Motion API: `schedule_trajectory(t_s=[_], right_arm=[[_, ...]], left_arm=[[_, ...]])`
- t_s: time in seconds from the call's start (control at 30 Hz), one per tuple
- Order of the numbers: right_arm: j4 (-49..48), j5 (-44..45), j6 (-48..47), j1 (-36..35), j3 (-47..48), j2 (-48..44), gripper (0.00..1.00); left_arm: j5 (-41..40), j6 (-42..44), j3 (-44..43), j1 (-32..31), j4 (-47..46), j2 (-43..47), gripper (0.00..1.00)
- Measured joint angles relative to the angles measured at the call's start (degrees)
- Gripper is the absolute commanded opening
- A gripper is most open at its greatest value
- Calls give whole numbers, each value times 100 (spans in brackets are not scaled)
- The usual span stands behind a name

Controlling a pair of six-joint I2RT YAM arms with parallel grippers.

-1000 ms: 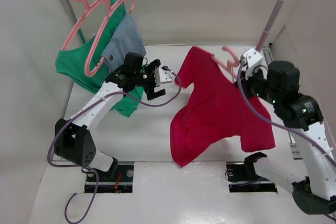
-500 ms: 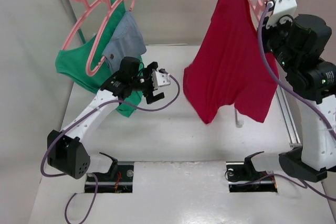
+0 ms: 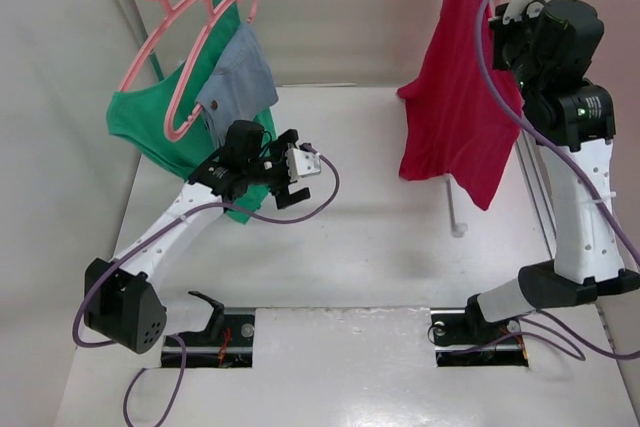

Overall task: Place the t-shirt on the hanger
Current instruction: Hang the hanger with tshirt onto the clothesline

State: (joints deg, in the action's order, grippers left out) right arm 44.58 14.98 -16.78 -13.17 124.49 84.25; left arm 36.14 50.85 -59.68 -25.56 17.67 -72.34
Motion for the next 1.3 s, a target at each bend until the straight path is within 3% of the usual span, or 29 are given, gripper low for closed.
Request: schedule_trajectory(t_s=[0.33, 0.4, 0.43, 0.47, 0.5, 0.53, 0.93, 1.13, 1.3], right_arm=[[-1309, -605, 330, 50, -1770, -562, 2], [-1338, -686, 358, 50, -1934, -741, 27], [-1329, -721, 382, 50, -1971, -798, 63], [-1303, -761, 411, 52, -2013, -859, 81], [-1255, -798, 367, 52, -2046, -907, 97], [-1189, -817, 343, 52, -2068, -953, 100], [-675, -872, -415, -66, -2610, -2570, 100], [-907, -1309, -804, -229, -2719, -3620, 100], [-1108, -2205, -1010, -229, -2889, -3810, 100]], left_arm=[[-13, -44, 280, 0, -79, 170, 100], [-15, -44, 302, 0, -79, 170, 100], [-15, -52, 306, 0, -83, 170, 100], [-13, -63, 308, 0, -83, 170, 100], [-11, -81, 310, 0, -87, 170, 100], [-7, -94, 332, 0, -120, 170, 100], [-31, -691, 1735, 0, -522, 472, 100], [-175, -1132, 2413, 0, -896, 658, 100], [-356, -1495, 2667, 0, -1248, 750, 100]])
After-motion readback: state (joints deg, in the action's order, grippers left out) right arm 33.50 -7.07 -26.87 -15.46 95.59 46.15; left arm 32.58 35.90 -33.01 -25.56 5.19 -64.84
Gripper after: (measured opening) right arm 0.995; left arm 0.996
